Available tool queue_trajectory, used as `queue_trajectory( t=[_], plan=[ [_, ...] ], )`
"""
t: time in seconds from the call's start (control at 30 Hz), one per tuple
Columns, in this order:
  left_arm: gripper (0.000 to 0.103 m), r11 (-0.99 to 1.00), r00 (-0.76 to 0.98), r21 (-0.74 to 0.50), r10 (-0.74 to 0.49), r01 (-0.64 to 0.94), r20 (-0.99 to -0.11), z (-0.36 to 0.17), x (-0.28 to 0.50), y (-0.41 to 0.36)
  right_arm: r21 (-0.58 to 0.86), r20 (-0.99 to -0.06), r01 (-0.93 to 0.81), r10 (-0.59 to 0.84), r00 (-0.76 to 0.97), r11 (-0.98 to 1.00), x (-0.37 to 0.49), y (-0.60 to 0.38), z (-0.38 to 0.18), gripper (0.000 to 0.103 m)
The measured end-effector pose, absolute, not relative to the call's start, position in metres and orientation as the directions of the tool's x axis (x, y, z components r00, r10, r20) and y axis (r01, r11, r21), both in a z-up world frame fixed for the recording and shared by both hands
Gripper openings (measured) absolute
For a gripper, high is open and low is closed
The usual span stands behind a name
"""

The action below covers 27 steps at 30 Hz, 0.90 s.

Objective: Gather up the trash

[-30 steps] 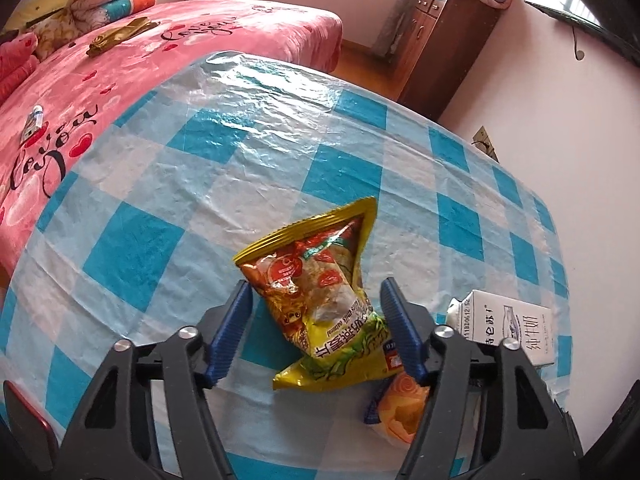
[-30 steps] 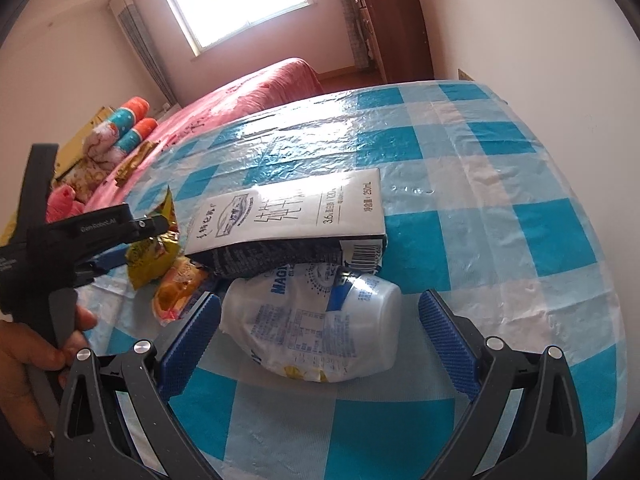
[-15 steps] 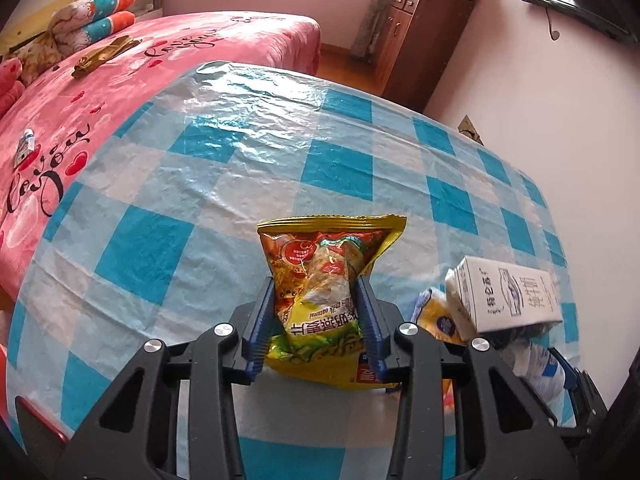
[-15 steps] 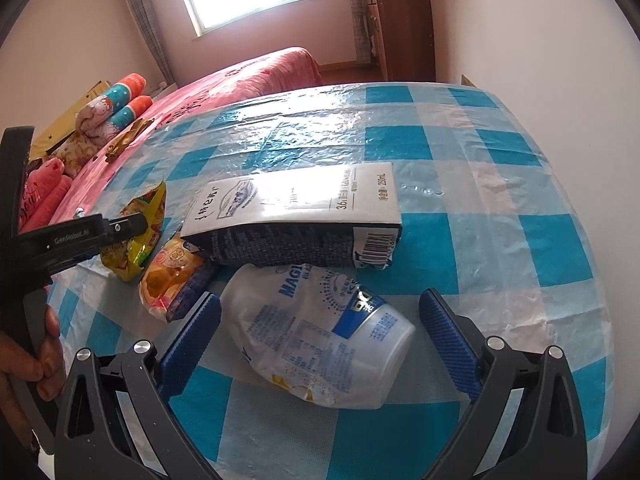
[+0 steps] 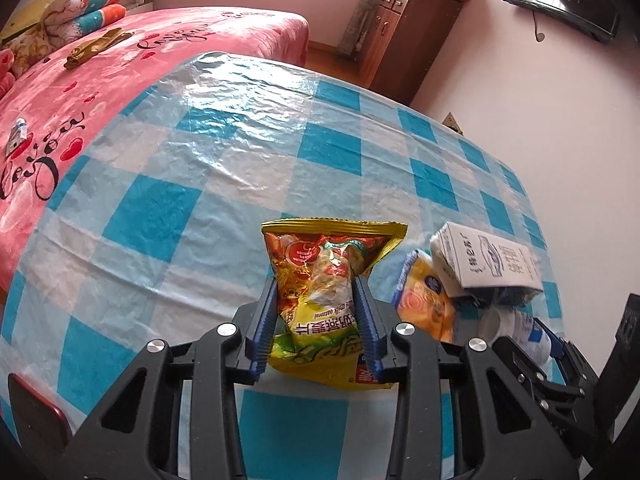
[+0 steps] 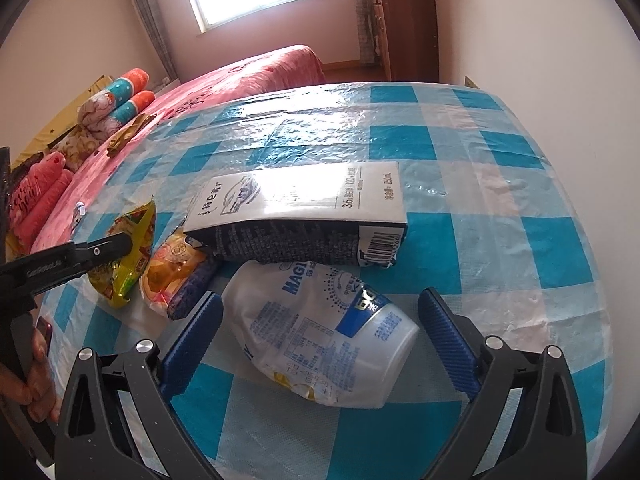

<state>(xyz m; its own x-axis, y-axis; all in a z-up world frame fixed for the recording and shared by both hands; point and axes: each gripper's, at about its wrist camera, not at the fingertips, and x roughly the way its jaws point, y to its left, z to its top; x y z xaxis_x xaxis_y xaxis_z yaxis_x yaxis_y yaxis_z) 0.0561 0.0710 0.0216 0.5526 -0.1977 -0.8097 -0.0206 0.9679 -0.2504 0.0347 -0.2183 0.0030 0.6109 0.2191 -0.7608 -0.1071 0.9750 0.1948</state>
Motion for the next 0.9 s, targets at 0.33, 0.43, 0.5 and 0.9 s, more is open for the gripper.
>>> queue_trajectory(
  t=[0.33,0.43,0.5,0.9],
  plan=[
    [0.04,0.971,0.548,-0.238,-0.201,0.003,-0.812,0.021,0.044,0.072,0.181,-0.765,-0.107,0.208,0.609,0.978,0.034,-0.215,0.003,0.098],
    [0.04,0.975,0.55,-0.224,-0.194,0.013,-0.812,0.02,0.044,0.069,0.189,-0.763,-0.114,0.219,0.608,0.975,0.032,-0.215,0.004,0.098],
    [0.043,0.977,0.552,-0.211,-0.186,0.019,-0.813,0.02,0.044,0.068,0.176,-0.767,-0.129,0.218,0.604,0.976,0.029,-0.212,0.004,0.098],
    [0.054,0.991,0.562,-0.123,-0.132,0.053,-0.816,0.019,0.037,0.057,0.384,-0.723,-0.254,0.46,0.516,0.888,0.007,-0.215,0.012,0.097]
  ],
)
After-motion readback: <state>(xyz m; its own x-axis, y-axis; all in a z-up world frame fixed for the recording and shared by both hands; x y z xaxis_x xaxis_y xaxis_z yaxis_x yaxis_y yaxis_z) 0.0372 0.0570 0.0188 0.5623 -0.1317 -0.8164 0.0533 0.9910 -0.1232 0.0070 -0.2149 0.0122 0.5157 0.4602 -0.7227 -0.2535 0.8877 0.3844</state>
